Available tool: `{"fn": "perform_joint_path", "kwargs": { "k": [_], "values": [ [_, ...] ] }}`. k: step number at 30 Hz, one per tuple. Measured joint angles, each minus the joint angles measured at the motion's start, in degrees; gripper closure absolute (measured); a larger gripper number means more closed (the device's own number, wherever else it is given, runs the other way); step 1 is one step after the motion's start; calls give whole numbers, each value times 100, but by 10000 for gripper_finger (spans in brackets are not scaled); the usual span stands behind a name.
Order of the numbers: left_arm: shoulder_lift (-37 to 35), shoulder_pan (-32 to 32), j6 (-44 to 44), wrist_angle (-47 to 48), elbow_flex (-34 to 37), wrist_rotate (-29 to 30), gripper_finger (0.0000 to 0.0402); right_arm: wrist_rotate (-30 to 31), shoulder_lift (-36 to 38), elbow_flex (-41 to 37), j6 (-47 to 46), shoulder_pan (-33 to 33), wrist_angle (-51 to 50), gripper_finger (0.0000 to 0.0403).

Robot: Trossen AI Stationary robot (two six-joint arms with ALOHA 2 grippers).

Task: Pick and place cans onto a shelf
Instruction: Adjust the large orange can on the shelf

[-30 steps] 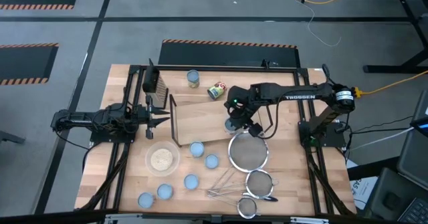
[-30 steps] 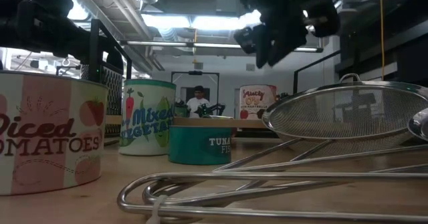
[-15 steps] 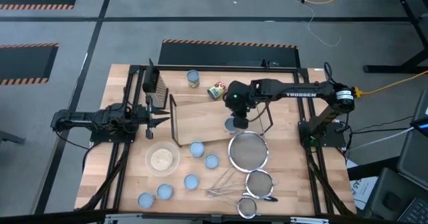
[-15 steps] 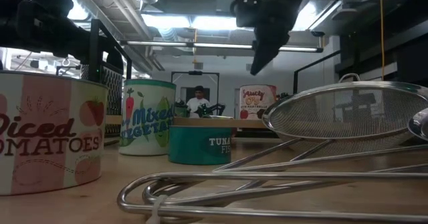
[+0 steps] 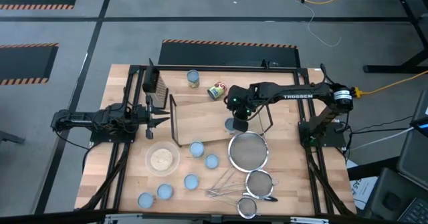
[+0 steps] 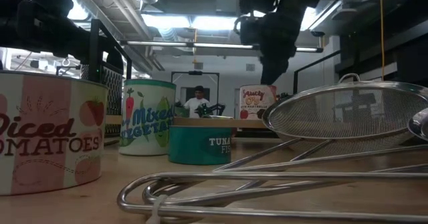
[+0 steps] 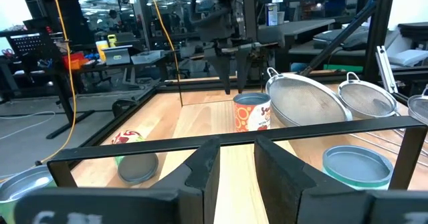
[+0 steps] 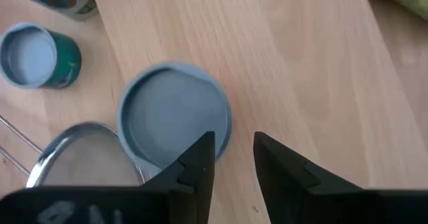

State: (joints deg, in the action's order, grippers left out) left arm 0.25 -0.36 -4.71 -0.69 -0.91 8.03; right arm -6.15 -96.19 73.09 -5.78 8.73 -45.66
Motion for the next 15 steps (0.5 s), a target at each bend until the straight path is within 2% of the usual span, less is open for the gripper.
{"fn": "perform_joint_path", "kwargs": {
  "k": [10,15],
  "values": [
    [0,0,-9,0,-2,0,315,-9,-30,-285,11,0,380,296],
    [0,1,-37,2,-2,-2,315,-26,-25,-319,40,-3,417,326]
  ]
}}
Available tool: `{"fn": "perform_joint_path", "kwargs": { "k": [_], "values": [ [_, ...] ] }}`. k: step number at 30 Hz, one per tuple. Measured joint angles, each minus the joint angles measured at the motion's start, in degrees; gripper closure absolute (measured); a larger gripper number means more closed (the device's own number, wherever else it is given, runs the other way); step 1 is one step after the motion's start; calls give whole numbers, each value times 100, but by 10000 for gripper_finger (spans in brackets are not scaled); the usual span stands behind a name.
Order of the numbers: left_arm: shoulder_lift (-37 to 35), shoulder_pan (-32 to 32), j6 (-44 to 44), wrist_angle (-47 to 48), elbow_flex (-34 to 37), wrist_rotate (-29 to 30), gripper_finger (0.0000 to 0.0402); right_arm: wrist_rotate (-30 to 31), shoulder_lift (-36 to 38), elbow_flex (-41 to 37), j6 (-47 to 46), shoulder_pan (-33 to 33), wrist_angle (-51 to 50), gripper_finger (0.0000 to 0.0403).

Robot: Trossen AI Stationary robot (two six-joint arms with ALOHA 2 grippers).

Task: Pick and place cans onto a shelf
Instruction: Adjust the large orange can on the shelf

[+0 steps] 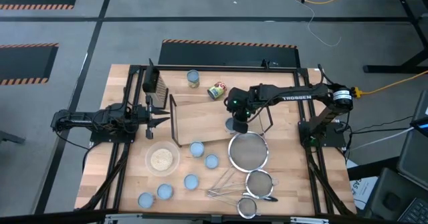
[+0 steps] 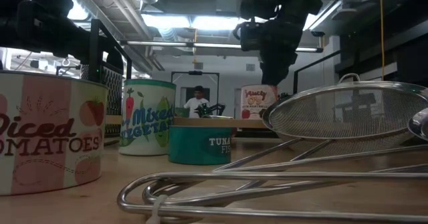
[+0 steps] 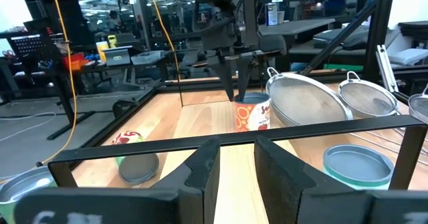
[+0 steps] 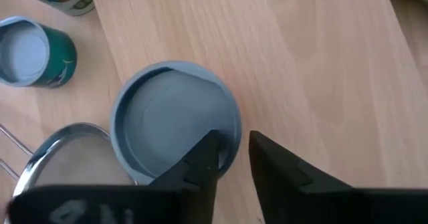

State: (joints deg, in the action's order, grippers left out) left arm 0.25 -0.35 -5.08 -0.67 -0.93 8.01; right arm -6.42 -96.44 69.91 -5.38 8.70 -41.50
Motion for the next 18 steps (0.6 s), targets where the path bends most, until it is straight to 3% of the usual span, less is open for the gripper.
{"fn": "perform_joint_path", "kwargs": {
  "k": [5,18],
  "values": [
    [0,-1,0,0,1,2,315,4,2,-2,289,1,9,388],
    [0,-1,2,-1,1,1,315,154,353,317,933,61,-978,399]
  ]
}}
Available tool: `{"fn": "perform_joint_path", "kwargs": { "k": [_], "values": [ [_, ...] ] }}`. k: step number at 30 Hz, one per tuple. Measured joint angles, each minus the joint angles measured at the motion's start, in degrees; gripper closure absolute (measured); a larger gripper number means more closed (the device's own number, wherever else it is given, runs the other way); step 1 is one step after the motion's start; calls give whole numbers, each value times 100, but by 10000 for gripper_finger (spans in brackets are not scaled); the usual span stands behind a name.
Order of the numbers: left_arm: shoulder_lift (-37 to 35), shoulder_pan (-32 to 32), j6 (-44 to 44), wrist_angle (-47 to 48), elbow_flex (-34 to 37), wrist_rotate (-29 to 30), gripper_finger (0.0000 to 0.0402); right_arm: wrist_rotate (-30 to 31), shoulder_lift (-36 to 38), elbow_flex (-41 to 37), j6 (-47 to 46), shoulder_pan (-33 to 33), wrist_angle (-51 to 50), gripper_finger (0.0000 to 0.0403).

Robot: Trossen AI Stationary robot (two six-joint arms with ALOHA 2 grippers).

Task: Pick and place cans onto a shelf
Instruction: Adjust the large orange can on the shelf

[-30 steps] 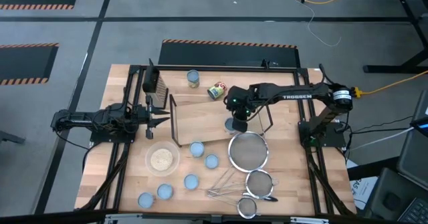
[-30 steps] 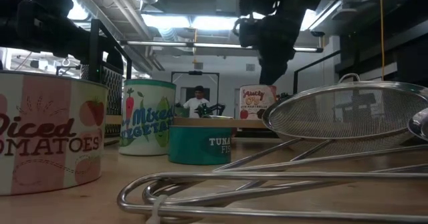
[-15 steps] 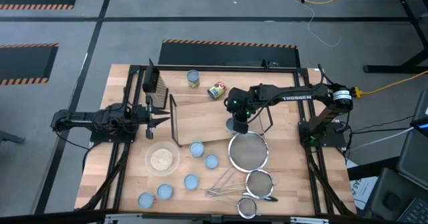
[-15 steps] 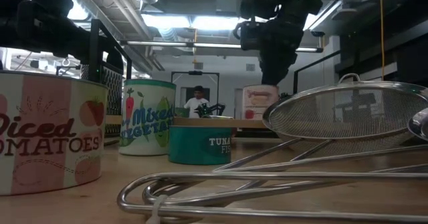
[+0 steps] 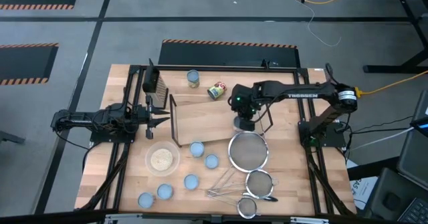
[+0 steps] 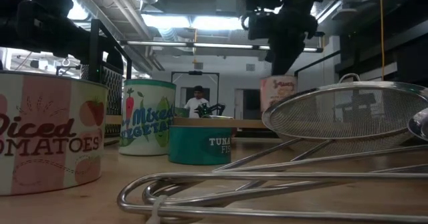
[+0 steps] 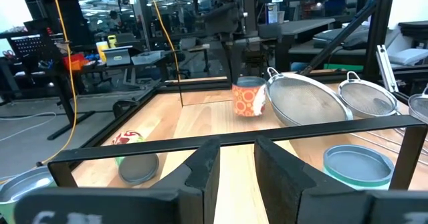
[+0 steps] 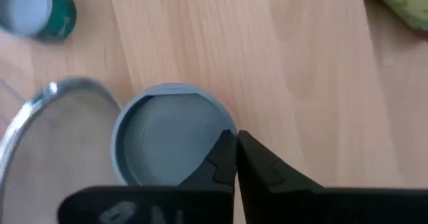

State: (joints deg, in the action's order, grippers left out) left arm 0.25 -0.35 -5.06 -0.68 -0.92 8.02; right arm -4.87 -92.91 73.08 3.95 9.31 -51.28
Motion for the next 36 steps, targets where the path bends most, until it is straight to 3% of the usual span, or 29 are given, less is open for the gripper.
{"fn": "perform_joint_path", "kwargs": {
  "k": [8,19,28,36],
  "values": [
    [0,-1,0,-1,-1,-1,315,22,472,-214,546,66,-291,401],
    [0,0,-1,1,-1,-1,315,-2,548,-1157,728,235,566,401],
    [0,1,-1,1,-1,0,315,-123,562,-1191,843,263,591,391],
    [0,0,-2,-1,-1,0,315,-119,558,-1198,842,259,580,358]
  ]
}}
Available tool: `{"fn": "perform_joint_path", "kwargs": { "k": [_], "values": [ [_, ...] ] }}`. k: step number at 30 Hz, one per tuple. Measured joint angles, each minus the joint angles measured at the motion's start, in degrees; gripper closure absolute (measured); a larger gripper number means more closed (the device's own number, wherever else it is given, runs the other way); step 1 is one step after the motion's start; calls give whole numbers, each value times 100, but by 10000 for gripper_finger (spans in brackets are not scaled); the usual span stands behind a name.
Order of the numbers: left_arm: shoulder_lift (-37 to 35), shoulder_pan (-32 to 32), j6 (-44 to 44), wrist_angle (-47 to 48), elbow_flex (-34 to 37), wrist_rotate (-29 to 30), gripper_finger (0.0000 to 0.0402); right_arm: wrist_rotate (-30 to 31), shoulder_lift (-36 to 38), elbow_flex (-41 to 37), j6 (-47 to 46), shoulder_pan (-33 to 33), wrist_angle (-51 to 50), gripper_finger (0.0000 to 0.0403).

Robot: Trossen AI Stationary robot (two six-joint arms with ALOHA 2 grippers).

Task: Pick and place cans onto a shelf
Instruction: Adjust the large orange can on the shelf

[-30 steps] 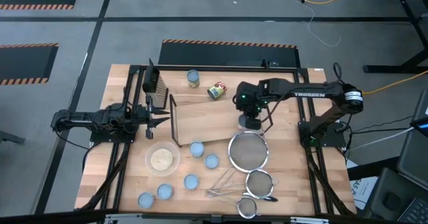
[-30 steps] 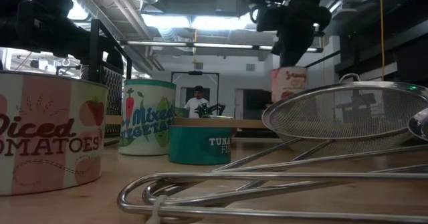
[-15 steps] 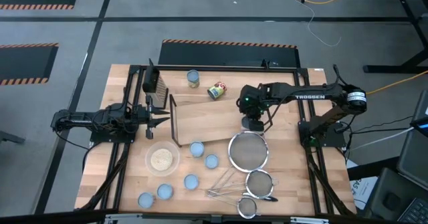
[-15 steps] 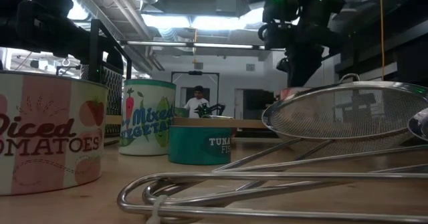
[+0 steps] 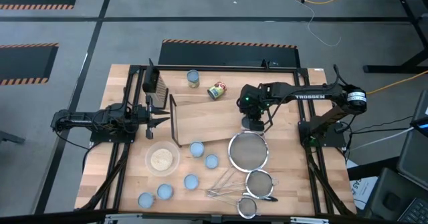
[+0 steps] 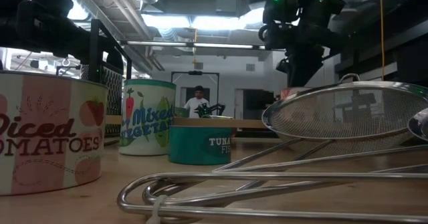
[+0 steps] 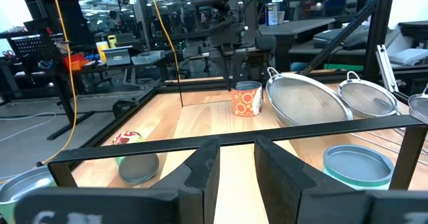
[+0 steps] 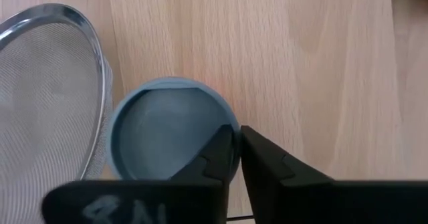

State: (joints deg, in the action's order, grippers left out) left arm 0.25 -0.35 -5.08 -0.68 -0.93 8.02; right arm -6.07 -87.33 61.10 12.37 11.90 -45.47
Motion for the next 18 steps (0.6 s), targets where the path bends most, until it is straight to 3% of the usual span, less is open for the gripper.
{"fn": "perform_joint_path", "kwargs": {
  "k": [10,18],
  "values": [
    [0,-1,0,2,0,-1,315,4,-7,-4,1,0,-18,296],
    [0,-1,0,0,0,-1,315,5,-26,97,-1,0,-80,289]
  ]
}}
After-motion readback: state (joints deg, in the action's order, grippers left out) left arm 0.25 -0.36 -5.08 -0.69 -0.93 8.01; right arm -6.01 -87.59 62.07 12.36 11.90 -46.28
